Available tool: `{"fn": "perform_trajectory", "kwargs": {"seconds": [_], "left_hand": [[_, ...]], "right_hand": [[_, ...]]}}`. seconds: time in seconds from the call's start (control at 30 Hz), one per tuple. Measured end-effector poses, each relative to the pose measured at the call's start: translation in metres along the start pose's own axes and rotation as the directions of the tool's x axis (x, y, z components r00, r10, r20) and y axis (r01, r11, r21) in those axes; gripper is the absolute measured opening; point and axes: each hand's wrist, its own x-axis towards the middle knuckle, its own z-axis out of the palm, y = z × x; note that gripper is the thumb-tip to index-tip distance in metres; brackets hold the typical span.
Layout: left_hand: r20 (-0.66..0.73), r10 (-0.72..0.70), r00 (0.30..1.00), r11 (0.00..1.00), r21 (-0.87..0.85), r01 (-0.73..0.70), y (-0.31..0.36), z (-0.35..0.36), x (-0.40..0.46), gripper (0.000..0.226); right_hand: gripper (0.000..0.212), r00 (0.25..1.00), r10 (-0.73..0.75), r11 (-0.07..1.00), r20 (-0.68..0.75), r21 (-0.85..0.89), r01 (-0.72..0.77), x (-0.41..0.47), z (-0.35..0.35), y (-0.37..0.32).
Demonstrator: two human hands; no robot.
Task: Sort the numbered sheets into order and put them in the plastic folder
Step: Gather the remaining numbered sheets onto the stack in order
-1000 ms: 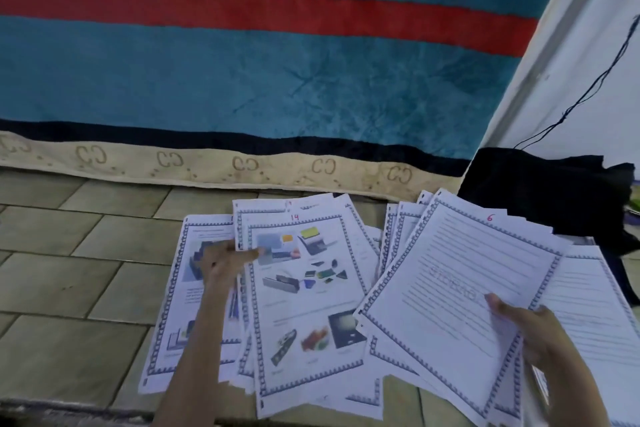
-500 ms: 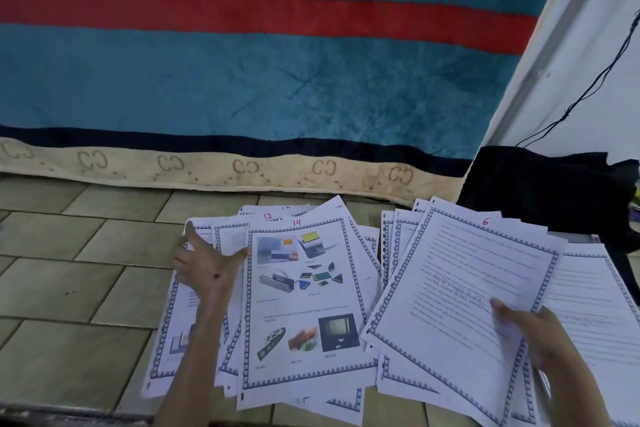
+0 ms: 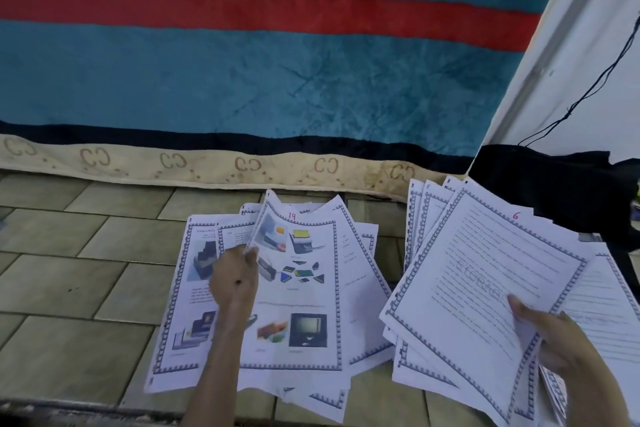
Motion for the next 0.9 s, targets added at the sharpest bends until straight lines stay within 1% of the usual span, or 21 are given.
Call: {"fn": "perform_trajectory", "kwargs": {"seconds": [0.1, 0.17, 0.23, 0.3, 0.33, 0.4, 0.43, 0.53, 0.6, 0.67, 0.77, 0.83, 0.87, 0.9], "left_hand": [[-0.039, 0.112, 0.993, 0.994, -0.008, -0.113, 0.003, -0.027, 0.006, 0.031], [-0.038, 0.124, 0.992, 0.992, -0.021, -0.124, 0.002, -0.052, 0.015, 0.026], [-0.022, 0.113, 0.993, 0.992, -0.051, -0.114, 0.001, -0.076, 0.022, 0.022], [-0.014, 0.113, 0.993, 0.990, -0.087, -0.114, -0.003, -0.090, 0.029, 0.026], [-0.011, 0.105, 0.994, 0.987, -0.117, -0.105, -0.005, -0.093, 0.031, 0.027], [0.011, 0.092, 0.996, 0.979, -0.184, -0.088, -0.008, -0.093, 0.035, 0.026], [0.026, 0.097, 0.995, 0.972, -0.218, -0.089, -0.008, -0.090, 0.034, 0.025], [0.095, 0.130, 0.987, 0.945, -0.312, -0.095, -0.002, -0.078, 0.028, 0.020], [0.124, 0.166, 0.978, 0.936, -0.333, -0.117, 0.002, -0.066, 0.026, 0.021], [0.186, 0.202, 0.962, 0.932, -0.337, -0.130, 0.008, -0.052, 0.023, 0.022], [0.271, 0.227, 0.935, 0.945, -0.292, -0.145, 0.013, -0.031, 0.021, 0.021], [0.302, 0.214, 0.929, 0.948, -0.293, -0.123, 0.019, -0.020, 0.016, 0.019], [0.336, 0.212, 0.918, 0.939, -0.332, -0.095, 0.023, -0.015, 0.011, 0.018], [0.377, 0.219, 0.900, 0.924, -0.378, -0.066, 0.027, -0.009, 0.005, 0.018]], "right_hand": [[0.112, 0.999, -0.014, 1.000, 0.052, 0.010, 0.014, -0.011, 0.009, -0.004], [0.112, 0.997, -0.017, 1.000, 0.081, 0.000, 0.017, -0.015, 0.016, -0.003], [0.112, 0.996, -0.047, 0.999, 0.081, -0.018, 0.048, -0.015, 0.019, 0.001], [0.107, 0.995, -0.077, 0.994, 0.063, -0.077, 0.082, -0.015, 0.025, 0.004], [0.097, 0.995, -0.075, 0.991, 0.068, -0.106, 0.081, -0.014, 0.027, 0.005], [0.065, 0.996, -0.049, 0.984, 0.079, -0.169, 0.062, -0.016, 0.033, 0.005], [0.058, 0.996, -0.036, 0.982, 0.082, -0.184, 0.050, -0.017, 0.036, 0.003], [0.083, 0.998, -0.025, 0.981, 0.054, -0.191, 0.035, -0.009, 0.035, 0.004], [0.084, 0.998, -0.030, 0.979, 0.064, -0.200, 0.043, 0.005, 0.023, 0.011], [0.092, 0.997, -0.044, 0.983, 0.062, -0.176, 0.055, 0.002, 0.022, 0.007], [0.098, 0.991, -0.092, 0.986, 0.097, -0.129, 0.104, -0.007, 0.029, -0.002], [0.102, 0.983, -0.144, 0.985, 0.118, -0.073, 0.153, -0.010, 0.031, -0.005], [0.103, 0.979, -0.157, 0.984, 0.131, -0.061, 0.166, -0.013, 0.035, -0.008], [0.099, 0.978, -0.154, 0.985, 0.140, -0.055, 0.163, -0.015, 0.038, -0.010]]}}
